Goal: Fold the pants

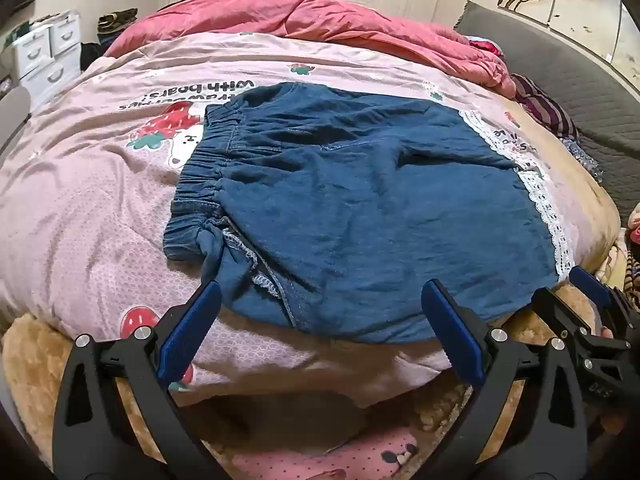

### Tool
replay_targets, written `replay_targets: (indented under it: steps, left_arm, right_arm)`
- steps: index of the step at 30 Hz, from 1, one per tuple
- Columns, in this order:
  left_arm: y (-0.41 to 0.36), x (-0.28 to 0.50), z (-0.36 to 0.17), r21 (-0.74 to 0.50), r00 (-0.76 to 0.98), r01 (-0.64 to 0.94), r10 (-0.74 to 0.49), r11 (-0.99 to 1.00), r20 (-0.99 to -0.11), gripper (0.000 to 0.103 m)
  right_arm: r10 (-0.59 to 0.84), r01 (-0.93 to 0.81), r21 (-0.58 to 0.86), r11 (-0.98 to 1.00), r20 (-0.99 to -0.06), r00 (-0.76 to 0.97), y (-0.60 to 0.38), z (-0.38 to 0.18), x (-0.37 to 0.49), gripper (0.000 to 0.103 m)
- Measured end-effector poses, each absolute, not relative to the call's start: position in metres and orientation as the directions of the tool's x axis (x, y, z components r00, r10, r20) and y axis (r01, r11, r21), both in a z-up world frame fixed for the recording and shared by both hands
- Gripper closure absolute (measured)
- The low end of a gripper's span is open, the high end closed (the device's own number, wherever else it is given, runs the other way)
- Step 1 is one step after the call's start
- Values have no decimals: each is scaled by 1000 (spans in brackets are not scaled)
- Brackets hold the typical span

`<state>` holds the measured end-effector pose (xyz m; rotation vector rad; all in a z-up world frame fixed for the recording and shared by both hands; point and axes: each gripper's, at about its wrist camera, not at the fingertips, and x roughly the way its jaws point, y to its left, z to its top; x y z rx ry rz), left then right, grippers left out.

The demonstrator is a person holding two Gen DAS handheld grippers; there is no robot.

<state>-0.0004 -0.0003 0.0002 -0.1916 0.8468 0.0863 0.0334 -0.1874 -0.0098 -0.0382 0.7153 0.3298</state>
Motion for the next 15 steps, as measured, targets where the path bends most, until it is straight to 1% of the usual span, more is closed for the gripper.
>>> replay_targets:
  steps: [7,15]
  left_arm:
    - [0,-1,-1,-127,655,-154,6,980,-755,9]
    - [0,0,0,-125,651,-154,6,980,-759,9]
  right_arm:
    - [284,-316,75,946,-661,694,-189,-14,34,4]
    - [283,-326,63,943,-668,689,-181,-2,32,4]
